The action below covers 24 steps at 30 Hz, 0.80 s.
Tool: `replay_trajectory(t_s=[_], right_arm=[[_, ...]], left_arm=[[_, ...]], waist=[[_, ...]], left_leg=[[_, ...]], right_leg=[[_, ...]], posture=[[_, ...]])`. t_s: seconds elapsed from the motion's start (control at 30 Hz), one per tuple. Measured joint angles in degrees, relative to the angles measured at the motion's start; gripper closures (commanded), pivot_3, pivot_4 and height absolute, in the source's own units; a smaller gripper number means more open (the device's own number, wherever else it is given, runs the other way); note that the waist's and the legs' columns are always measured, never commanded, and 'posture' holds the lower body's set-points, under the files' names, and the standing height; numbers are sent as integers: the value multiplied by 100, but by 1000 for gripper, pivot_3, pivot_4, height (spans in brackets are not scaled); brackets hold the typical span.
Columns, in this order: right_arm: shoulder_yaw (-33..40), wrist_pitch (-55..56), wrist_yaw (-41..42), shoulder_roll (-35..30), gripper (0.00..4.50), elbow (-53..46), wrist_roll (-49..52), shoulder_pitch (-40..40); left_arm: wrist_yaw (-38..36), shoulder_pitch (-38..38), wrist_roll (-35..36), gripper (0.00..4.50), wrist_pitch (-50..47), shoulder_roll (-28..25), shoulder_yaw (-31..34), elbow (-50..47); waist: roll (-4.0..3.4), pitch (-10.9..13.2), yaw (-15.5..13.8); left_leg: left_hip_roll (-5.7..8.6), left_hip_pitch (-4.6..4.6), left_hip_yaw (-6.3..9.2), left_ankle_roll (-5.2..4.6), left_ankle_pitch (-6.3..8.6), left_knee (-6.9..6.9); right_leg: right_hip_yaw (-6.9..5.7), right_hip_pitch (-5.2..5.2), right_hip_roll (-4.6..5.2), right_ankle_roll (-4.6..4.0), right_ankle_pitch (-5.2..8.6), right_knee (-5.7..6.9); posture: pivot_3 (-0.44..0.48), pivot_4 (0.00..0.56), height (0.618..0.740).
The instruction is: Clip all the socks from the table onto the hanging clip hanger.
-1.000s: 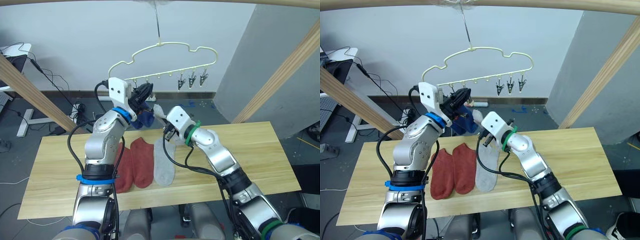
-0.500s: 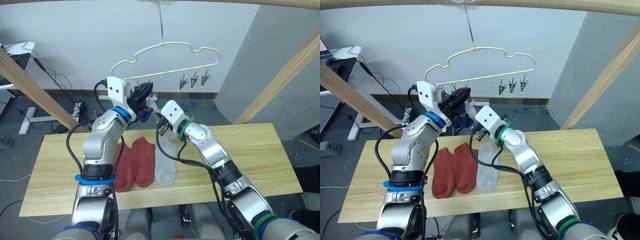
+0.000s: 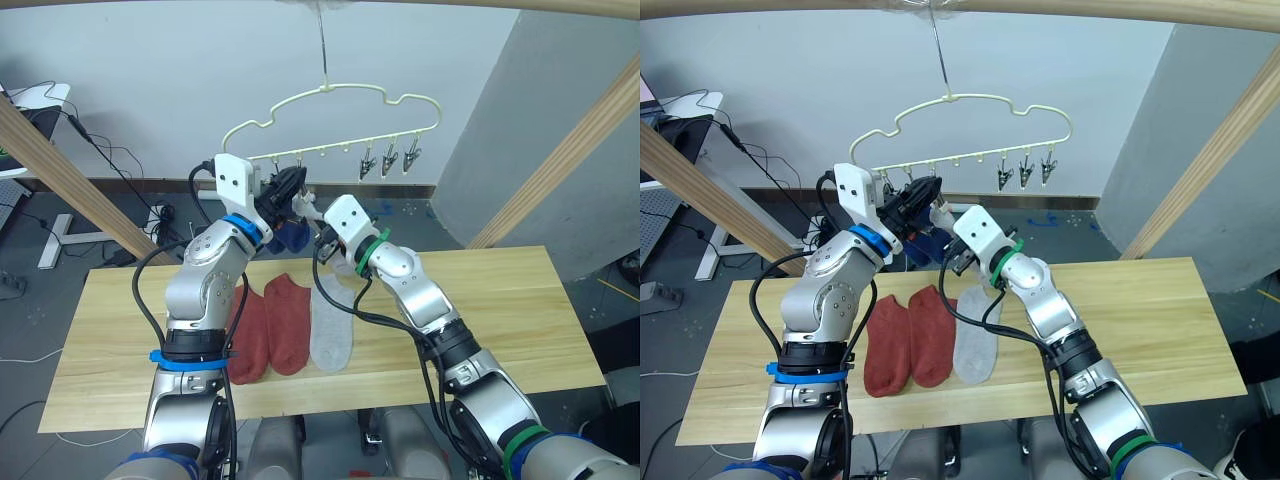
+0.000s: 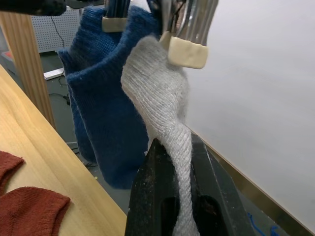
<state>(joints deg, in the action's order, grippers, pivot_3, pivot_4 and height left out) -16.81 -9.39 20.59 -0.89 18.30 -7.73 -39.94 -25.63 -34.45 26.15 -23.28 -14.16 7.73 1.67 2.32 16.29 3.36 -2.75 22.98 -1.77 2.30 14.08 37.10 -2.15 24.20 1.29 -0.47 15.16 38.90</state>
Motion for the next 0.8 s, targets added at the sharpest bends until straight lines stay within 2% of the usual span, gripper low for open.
replay_trajectory(t_s=[0.5, 0.57, 0.8], right_arm=[[209, 0, -222, 239, 4500, 0, 64, 16], [225, 0, -236, 265, 4500, 0, 64, -12], [226, 4, -240, 366, 4500, 15, 64, -140]], left_arm=[[1, 5, -2, 4428, -4, -8, 0, -12], [13, 25, 14, 3677, -37, -8, 5, -65], [-25, 149, 77, 1480, -235, -69, 19, -237]], waist=[[0, 0, 0], [0, 0, 0], [0, 0, 3]], left_leg=[[0, 0, 0, 0, 0, 1], [0, 0, 0, 0, 0, 1], [0, -1, -1, 0, 0, 3]], right_leg=[[0, 0, 0, -1, 0, 2], [0, 0, 0, -1, 0, 2], [1, 0, 0, -1, 0, 4]], posture=[[-119, 245, 740], [-119, 246, 740], [-119, 245, 740]])
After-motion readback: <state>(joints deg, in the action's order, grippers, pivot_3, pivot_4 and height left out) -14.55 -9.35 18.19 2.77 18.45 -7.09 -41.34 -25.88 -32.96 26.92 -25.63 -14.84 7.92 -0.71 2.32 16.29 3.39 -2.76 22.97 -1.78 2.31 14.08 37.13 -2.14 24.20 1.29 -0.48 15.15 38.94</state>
